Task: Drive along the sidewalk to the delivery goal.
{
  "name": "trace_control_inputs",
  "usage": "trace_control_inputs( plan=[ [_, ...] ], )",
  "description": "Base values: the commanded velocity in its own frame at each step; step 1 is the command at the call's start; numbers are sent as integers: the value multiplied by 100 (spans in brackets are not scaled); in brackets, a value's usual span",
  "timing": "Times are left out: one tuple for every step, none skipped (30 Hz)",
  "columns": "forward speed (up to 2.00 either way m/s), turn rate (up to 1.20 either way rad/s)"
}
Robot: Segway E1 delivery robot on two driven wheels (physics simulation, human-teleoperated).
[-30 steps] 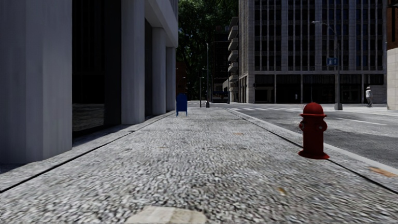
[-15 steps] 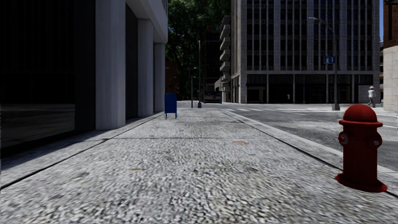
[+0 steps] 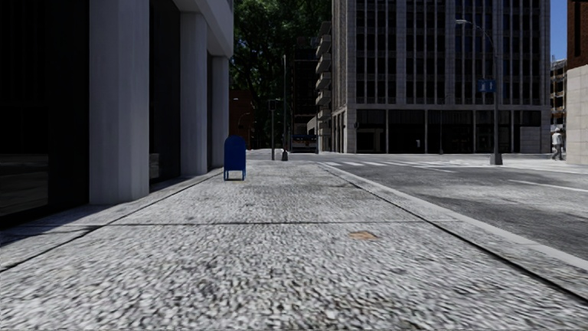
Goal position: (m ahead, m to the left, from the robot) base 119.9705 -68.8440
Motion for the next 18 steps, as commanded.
trace_control_inputs(
  plan=[
    [200, 0],
    [200, 0],
    [200, 0],
    [200, 0],
    [200, 0],
    [200, 0],
    [200, 0],
    [200, 0],
    [200, 0],
    [200, 0],
    [200, 0],
    [200, 0],
    [200, 0],
    [200, 0],
    [200, 0],
    [200, 0],
    [200, 0],
    [200, 0]
  ],
)
